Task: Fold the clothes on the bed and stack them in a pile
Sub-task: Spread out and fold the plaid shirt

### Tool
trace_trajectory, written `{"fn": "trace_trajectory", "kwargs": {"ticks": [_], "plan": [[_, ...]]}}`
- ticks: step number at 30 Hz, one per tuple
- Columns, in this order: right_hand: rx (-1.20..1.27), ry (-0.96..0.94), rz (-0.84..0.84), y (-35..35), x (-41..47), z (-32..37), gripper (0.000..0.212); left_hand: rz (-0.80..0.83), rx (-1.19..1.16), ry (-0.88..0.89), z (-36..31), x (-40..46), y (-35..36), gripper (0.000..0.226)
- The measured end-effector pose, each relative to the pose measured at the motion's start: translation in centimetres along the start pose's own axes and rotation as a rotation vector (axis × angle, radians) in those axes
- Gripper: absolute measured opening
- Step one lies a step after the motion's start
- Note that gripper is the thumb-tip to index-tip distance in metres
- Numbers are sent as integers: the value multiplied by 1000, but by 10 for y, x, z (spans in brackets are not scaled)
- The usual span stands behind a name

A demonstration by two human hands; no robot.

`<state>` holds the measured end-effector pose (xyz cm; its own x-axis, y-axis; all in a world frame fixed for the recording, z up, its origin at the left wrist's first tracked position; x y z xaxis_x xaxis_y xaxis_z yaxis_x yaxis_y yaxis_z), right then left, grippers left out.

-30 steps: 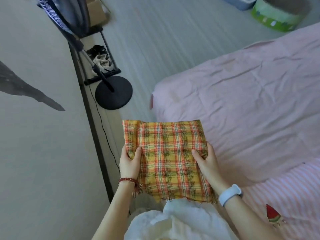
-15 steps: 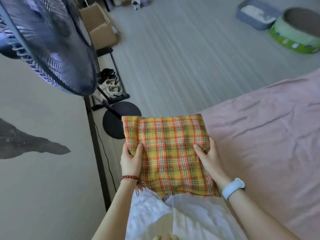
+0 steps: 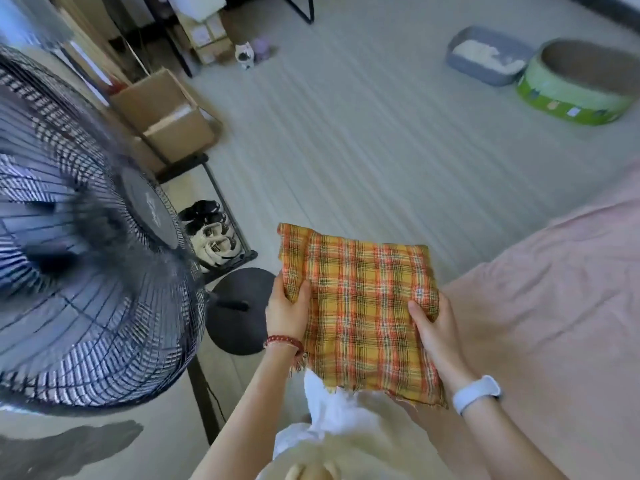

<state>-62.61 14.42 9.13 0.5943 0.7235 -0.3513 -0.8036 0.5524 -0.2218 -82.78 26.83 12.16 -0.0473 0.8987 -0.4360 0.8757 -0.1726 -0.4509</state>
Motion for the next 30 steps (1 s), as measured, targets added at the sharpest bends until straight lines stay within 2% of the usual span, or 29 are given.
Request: {"fn": "trace_trajectory", "kwargs": {"ticks": [4,14,17,22,30], "plan": [[20,13,-57,11,39,27,41,-5,10,9,-34,44,14,47],[63,54,-145,4,166,74,47,82,11,105,-124,151,81,35],[72,67,-174,-18,214,91,47,138,26,118,-166,184,120,30],[25,93,-280,-70,289,112,59,262,62,127,-237,222,197,29],[111,164,-525,-163,379,127,45,471,204,287,-345,267,345,30]]}}
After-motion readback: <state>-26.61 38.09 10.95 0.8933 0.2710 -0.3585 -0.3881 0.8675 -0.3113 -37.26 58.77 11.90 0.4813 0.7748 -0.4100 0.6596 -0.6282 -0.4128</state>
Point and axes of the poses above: each hand's wrist, its own x-axis towards the middle knuckle, its own y-axis out of the palm, z = x × y, the point moved 2 cm from there along x, towards the middle knuckle, and after that the axes turned 4 degrees about -y, right-handed, at the moved point
